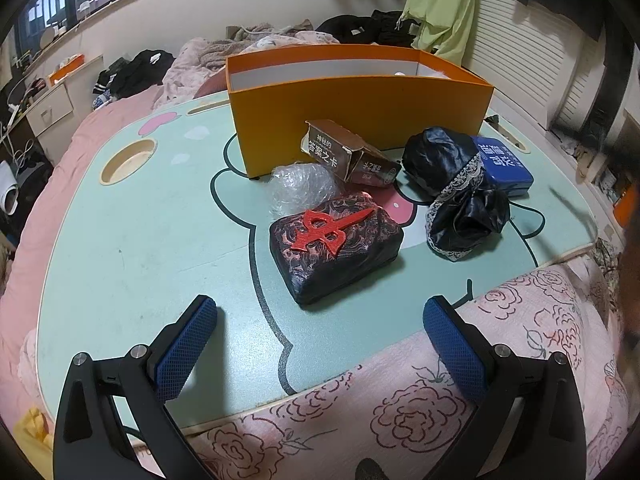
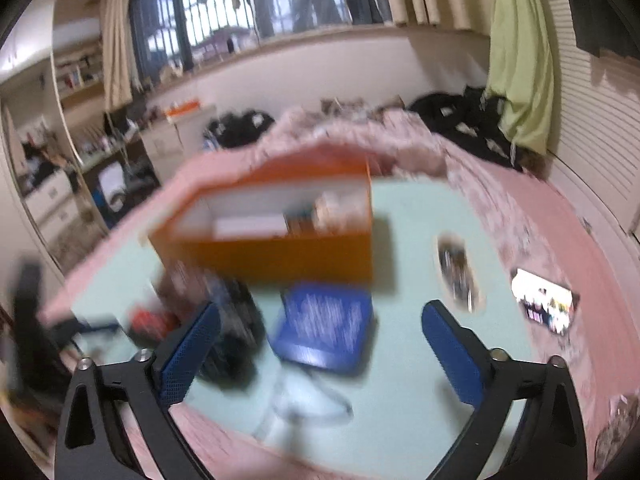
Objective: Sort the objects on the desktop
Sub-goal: 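Reach into the orange box and grasp the green toy car with the right tool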
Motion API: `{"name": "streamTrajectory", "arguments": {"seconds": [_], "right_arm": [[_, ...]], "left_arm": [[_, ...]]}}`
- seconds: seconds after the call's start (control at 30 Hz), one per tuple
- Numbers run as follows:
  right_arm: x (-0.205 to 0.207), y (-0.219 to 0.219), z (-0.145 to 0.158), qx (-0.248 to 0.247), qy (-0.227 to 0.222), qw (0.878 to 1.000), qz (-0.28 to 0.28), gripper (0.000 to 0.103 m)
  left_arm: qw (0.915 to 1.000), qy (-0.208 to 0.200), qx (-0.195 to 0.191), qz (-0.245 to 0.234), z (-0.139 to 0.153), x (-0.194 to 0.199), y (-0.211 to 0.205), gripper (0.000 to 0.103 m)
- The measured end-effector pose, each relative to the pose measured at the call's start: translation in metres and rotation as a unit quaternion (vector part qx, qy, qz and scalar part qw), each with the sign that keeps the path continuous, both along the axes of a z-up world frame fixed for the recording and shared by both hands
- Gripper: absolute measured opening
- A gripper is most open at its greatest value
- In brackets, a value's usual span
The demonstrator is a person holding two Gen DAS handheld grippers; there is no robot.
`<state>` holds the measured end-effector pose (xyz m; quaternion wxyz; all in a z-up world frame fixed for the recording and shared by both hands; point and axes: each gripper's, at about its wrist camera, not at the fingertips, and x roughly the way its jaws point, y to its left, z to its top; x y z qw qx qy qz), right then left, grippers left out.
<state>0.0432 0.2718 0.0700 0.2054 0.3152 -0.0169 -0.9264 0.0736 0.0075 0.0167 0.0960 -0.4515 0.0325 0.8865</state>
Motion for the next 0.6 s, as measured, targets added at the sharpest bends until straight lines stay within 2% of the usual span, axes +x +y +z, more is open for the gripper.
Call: {"name": "streamTrajectory", "arguments": {"seconds": [0.07, 0.13, 0.17, 0.3, 0.37, 0.47, 0.53, 0.57, 0.6], "right_arm": [[-0.027, -0.006, 0.026, -0.027, -0.032, 0.999, 0.019, 0.087], [-0.061, -0.017, 0.039, -0.048, -0.078, 0.995, 0.039, 0.076], [-0.080, -0.028, 0.041, -0.046, -0.101, 0.993, 0.042, 0.073], [-0.138, -0.079, 0.018, 0.010, -0.177, 0.983, 0.047, 0.037], [-0.160, -0.103, -0.003, 0.052, -0.205, 0.977, 0.036, 0.036], [-0.182, -0.122, -0.028, 0.088, -0.242, 0.966, 0.016, 0.037], [-0.188, -0.127, -0.033, 0.124, -0.232, 0.965, -0.007, 0.036], [-0.191, -0.130, -0.040, 0.148, -0.242, 0.959, -0.021, 0.037], [-0.192, -0.132, -0.041, 0.153, -0.239, 0.958, -0.024, 0.038]], "left_arm": [[1.0000, 0.000, 0.001, -0.001, 0.000, 0.000, 0.000, 0.103], [1.0000, 0.000, 0.001, -0.001, 0.000, 0.000, 0.000, 0.103], [1.0000, 0.000, 0.001, -0.001, 0.000, 0.000, 0.000, 0.103], [1.0000, 0.000, 0.001, -0.001, 0.000, 0.000, 0.000, 0.103], [1.0000, 0.000, 0.001, -0.001, 0.000, 0.000, 0.000, 0.103], [1.0000, 0.001, 0.001, -0.001, 0.001, 0.000, 0.000, 0.103], [1.0000, 0.002, 0.001, -0.001, 0.001, -0.001, 0.001, 0.103], [1.0000, 0.003, 0.002, -0.001, 0.001, -0.002, 0.001, 0.103], [1.0000, 0.002, 0.002, -0.001, 0.001, -0.002, 0.001, 0.103]]}}
